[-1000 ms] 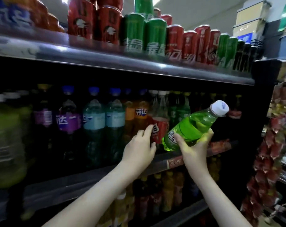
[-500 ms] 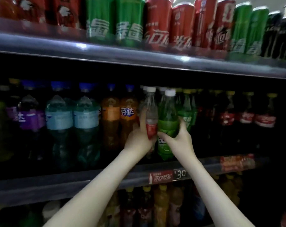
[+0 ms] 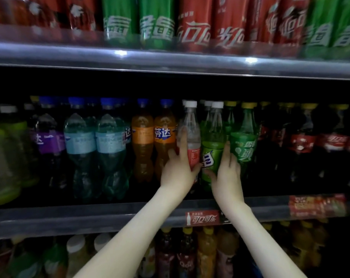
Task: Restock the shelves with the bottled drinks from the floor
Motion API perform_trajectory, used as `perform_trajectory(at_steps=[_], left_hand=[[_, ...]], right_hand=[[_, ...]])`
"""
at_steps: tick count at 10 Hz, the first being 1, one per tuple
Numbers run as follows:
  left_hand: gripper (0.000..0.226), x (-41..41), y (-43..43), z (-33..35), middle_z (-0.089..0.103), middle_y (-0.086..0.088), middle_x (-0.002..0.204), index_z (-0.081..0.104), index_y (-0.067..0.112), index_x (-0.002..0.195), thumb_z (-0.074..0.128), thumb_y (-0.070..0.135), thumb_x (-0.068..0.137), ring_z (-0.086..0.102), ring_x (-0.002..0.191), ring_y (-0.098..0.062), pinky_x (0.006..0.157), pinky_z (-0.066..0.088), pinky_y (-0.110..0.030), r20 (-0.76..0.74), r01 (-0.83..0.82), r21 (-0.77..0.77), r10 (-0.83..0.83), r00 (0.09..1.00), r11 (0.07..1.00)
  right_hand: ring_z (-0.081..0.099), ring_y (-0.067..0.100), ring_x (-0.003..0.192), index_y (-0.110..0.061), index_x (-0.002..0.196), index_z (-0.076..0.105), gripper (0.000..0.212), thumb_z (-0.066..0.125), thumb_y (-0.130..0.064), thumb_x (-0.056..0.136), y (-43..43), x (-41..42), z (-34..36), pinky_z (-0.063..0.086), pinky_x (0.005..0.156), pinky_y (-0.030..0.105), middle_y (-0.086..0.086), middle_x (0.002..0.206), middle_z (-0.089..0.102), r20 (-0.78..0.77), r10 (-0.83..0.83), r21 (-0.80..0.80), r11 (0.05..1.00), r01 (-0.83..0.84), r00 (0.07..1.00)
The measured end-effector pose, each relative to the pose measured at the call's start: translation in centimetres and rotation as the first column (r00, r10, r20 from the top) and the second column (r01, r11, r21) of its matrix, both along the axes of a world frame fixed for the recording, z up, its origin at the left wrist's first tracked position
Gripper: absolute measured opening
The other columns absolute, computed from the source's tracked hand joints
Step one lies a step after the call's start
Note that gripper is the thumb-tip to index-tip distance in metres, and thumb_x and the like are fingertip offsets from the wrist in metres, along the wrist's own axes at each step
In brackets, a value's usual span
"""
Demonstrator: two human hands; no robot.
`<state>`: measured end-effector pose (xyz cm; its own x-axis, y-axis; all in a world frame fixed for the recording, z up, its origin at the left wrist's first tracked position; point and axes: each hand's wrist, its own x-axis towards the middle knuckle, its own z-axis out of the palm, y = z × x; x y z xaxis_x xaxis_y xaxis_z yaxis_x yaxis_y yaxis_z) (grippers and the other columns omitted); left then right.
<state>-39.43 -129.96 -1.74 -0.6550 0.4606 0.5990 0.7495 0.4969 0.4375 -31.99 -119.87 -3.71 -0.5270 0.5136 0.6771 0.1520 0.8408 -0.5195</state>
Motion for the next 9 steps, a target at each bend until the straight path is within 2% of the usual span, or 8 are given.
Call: perform_trajectory(at_steps=[1, 2, 3, 4, 5, 7, 8, 9], left_hand=[[0.103, 0.1, 0.3, -0.1, 0.04, -0.015, 0.127, -0.039, 0.046, 0.124, 0.058, 0.044, 0.091, 0.06, 0.088, -0.03, 0.062, 0.044, -0.031, 0.005, 0.005, 0.021, -0.005, 1.0, 1.0], [0.107, 0.4, 0.6, -0.2, 0.038, -0.015, 0.129, -0.044, 0.055, 0.118, 0.059, 0.049, 0.088, 0.06, 0.096, -0.033, 0.074, 0.054, -0.04, 0.027, 0.041, 0.071, -0.043, 0.999, 0.997], [0.114, 1.1, 0.9, -0.5, 0.034, -0.014, 0.134, -0.047, 0.055, 0.116, 0.062, 0.057, 0.082, 0.052, 0.111, -0.035, 0.082, 0.052, -0.043, 0.047, 0.036, 0.077, -0.04, 0.998, 0.996], [0.123, 1.6, 1.4, -1.2, 0.021, -0.014, 0.146, -0.052, 0.048, 0.115, 0.065, 0.061, 0.078, 0.041, 0.125, -0.036, 0.084, 0.048, -0.041, 0.016, -0.026, 0.027, 0.026, 1.0, 0.999], [0.126, 1.5, 2.0, -1.5, 0.01, -0.014, 0.151, -0.055, 0.042, 0.114, 0.064, 0.062, 0.078, 0.035, 0.13, -0.036, 0.085, 0.048, -0.039, 0.012, -0.082, -0.014, 0.082, 0.997, 0.997], [0.117, 1.9, 1.7, -1.1, -0.003, -0.016, 0.156, -0.052, 0.04, 0.121, 0.058, 0.057, 0.085, 0.028, 0.136, -0.038, 0.085, 0.048, -0.038, 0.071, -0.079, -0.032, 0.081, 0.994, 0.996], [0.097, 3.4, 0.5, -1.5, 0.001, -0.017, 0.157, -0.024, 0.031, 0.147, 0.053, 0.05, 0.09, 0.025, 0.137, -0.039, 0.088, 0.048, -0.041, 0.03, -0.071, -0.047, 0.072, 0.997, 0.996], [0.079, 4.3, -0.9, -2.2, 0.028, -0.016, 0.146, 0.003, 0.022, 0.152, 0.051, 0.04, 0.092, 0.038, 0.127, -0.037, 0.084, 0.048, -0.043, -0.071, -0.081, 0.0, 0.081, 0.994, 0.997]], right_hand=[[0.021, 0.029, 0.138, -0.014, 0.154, -0.002, 0.09, 0.063, -0.019, 0.091, 0.0, 0.0, -0.2, 0.028, 0.111, 0.039, 0.016, 0.149, 0.027, 0.016, 0.018, -0.018, 1.0, -0.018, 1.0], [0.035, 0.036, 0.122, -0.005, 0.147, 0.029, 0.08, 0.072, -0.029, 0.084, 0.8, 0.6, 0.0, 0.037, 0.1, 0.048, 0.024, 0.135, 0.038, -0.117, -0.111, 0.06, 0.991, 0.119, 0.987], [0.034, 0.037, 0.121, -0.009, 0.147, 0.027, 0.076, 0.068, -0.032, 0.087, 2.4, 1.6, 0.0, 0.036, 0.1, 0.053, 0.024, 0.136, 0.035, -0.254, -0.178, -0.074, 0.984, 0.165, 0.951], [0.037, 0.038, 0.132, -0.019, 0.154, 0.003, 0.084, 0.06, -0.029, 0.093, 4.2, 2.4, 0.2, 0.037, 0.103, 0.046, 0.018, 0.15, 0.03, -0.074, -0.049, -0.304, 0.953, 0.024, 0.996], [0.043, 0.037, 0.131, -0.015, 0.154, 0.004, 0.087, 0.061, -0.034, 0.092, 4.6, 2.4, 0.3, 0.042, 0.098, 0.041, 0.016, 0.152, 0.033, 0.073, -0.03, -0.307, 0.95, 0.051, 0.997], [0.048, 0.035, 0.127, -0.015, 0.154, -0.007, 0.087, 0.054, -0.037, 0.096, 4.2, 3.0, 0.7, 0.045, 0.089, 0.038, 0.016, 0.154, 0.03, 0.152, -0.002, -0.308, 0.95, 0.049, 0.988], [0.044, 0.033, 0.131, -0.016, 0.155, 0.002, 0.079, 0.052, -0.033, 0.097, 2.9, 5.1, 0.0, 0.043, 0.096, 0.039, 0.013, 0.155, 0.027, 0.156, -0.02, -0.247, 0.967, 0.059, 0.988], [0.042, 0.028, 0.132, -0.012, 0.151, 0.021, 0.063, 0.052, -0.024, 0.098, 1.8, 7.7, 0.3, 0.037, 0.099, 0.032, 0.011, 0.152, 0.032, 0.077, -0.06, -0.204, 0.976, 0.074, 0.995]])
